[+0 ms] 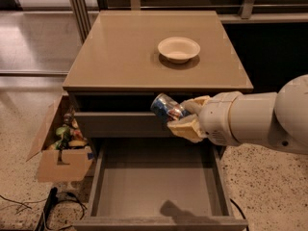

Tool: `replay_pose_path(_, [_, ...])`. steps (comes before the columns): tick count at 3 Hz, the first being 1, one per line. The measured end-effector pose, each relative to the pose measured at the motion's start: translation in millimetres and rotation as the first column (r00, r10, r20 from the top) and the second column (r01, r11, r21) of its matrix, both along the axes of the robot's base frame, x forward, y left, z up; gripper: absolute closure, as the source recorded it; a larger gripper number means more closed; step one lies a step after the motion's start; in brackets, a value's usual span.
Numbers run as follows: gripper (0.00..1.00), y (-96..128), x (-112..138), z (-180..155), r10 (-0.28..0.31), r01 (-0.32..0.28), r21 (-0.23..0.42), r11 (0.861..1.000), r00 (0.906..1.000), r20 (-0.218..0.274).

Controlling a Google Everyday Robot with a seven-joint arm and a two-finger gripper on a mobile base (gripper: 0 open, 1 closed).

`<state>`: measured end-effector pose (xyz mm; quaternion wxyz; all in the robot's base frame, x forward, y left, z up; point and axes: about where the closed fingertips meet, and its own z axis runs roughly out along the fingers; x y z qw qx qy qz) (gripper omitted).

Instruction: Place redbull can into middle drawer

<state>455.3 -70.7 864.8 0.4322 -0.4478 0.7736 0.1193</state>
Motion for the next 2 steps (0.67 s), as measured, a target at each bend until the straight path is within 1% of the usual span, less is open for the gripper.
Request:
replay_pose_path(1, [1.0,3,1,-3,0.007,-0.007,0.0,1.0,1.0,-0.002])
replay_pose_path(2, [1.0,10,1,-57,0.023,-0.022,0.014,1.0,0.9955,-0.092])
